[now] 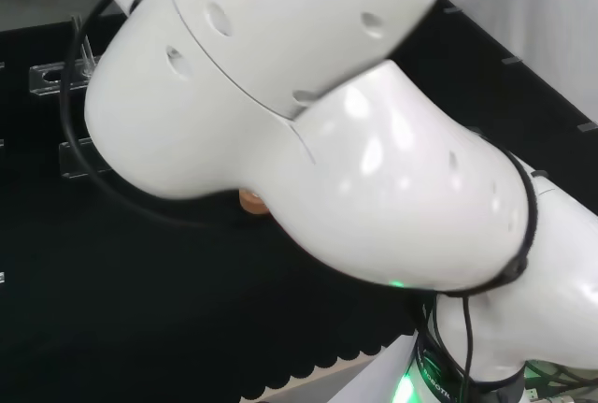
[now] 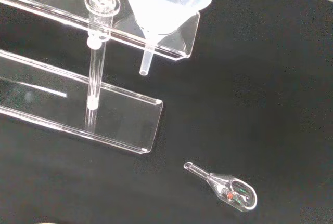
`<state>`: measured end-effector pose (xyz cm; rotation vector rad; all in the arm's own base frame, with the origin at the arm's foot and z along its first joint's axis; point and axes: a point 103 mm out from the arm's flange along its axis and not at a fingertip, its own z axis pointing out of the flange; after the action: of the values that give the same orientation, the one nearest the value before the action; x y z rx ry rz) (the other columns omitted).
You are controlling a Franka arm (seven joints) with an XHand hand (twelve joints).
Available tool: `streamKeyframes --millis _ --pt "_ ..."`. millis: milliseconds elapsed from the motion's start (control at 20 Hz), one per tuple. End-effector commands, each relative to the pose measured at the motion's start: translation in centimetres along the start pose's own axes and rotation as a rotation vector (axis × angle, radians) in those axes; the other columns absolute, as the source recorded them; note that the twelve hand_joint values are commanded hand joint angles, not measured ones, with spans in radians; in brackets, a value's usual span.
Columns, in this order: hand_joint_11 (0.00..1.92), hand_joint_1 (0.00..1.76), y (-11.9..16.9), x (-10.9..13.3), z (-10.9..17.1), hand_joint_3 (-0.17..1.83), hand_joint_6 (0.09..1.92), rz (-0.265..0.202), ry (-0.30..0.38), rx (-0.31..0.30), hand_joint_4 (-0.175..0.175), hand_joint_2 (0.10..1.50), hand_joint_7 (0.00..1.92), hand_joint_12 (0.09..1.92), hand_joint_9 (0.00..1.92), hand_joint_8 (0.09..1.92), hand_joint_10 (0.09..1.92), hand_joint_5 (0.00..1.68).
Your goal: Put the funnel back on the funnel stand.
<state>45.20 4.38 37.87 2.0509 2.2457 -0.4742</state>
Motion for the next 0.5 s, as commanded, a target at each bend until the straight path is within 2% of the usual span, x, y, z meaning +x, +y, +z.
streamKeyframes --millis 50,300,500 --pt "0.25 0.65 -6.0 -2.0 0.9 0.38 0.09 0.106 0.033 -0.028 -0.080 0.81 0.17 1.43 0.42 0.71 0.70 0.36" --pt "0.28 0.65 -8.4 -2.8 1.6 0.40 0.09 0.162 0.052 -0.035 -0.081 0.82 0.20 1.42 0.45 0.71 0.68 0.39" --pt "0.30 0.65 -9.9 -3.6 2.6 0.43 0.09 0.172 0.077 -0.034 -0.083 0.83 0.23 1.40 0.48 0.71 0.66 0.42"
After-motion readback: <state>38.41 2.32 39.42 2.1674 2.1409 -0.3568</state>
